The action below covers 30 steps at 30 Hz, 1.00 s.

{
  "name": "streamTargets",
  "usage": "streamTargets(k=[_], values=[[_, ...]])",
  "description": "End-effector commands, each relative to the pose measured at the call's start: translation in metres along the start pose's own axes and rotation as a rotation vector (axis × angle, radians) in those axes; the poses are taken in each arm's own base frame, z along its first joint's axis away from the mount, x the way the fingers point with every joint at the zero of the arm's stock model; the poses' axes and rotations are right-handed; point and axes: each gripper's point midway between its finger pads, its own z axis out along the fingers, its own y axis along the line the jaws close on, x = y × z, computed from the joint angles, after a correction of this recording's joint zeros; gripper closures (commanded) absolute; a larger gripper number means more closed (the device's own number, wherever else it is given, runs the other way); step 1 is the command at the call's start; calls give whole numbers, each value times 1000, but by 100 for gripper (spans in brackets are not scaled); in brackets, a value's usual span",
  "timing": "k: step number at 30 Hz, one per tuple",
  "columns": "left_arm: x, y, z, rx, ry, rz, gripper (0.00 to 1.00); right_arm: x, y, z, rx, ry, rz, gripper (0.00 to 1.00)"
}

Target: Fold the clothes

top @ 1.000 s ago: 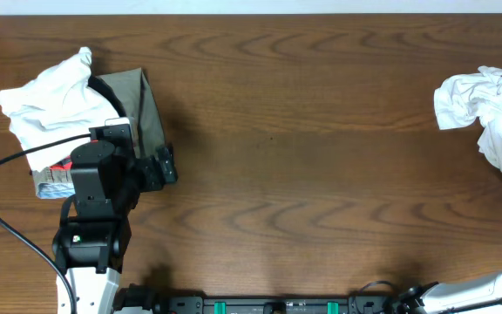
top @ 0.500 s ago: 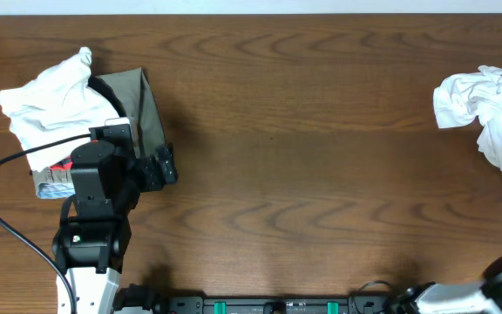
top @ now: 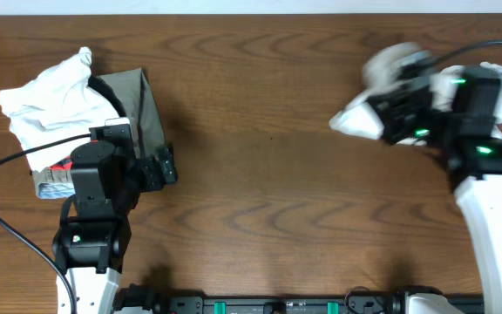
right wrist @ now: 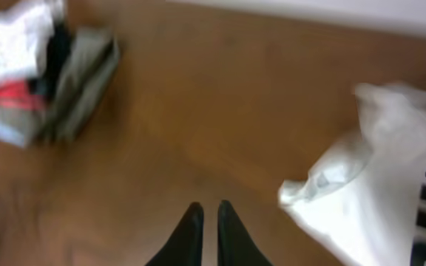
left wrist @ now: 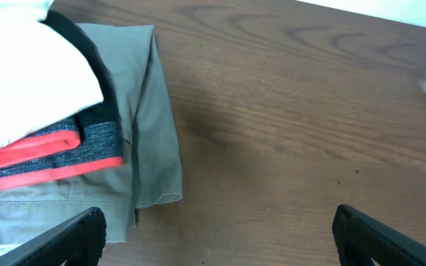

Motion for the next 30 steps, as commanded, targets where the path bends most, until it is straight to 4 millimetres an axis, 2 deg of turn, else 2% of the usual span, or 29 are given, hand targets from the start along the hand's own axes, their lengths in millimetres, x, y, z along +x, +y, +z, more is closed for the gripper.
streamTargets(k=[1,4,6,7,10,13,15,17,23,27,30], values=[[-10,-6,-5,21,-25,7,2,29,-2,23,120,141,-64,92],[-10,-6,-5,21,-25,7,2,49,7,35,114,235,-146,92],[-10,-6,-5,21,-25,7,2,54,-2,38,176,265,-157,97],[-10,-6,-5,21,-26,7,2,54,-8,37,209,268,-157,96],[-12,-6,-5,23,-32,7,2,46,-29,35,317,237,-99,83],[-13,-6,-5,24,-36,8,2,38,-43,37,355,200,-84,79],[-12,-6,-5,23,-35,8,2,39,-50,44,360,203,-70,72],[-12,-6,-4,23,-32,7,2,50,-55,57,355,247,-59,65],[-7,-5,3,18,-3,4,2,105,-71,106,327,429,-25,55],[-4,-3,9,14,20,1,2,126,-80,136,318,468,-25,49],[-2,-3,14,12,31,0,2,133,-89,155,318,460,-27,45]])
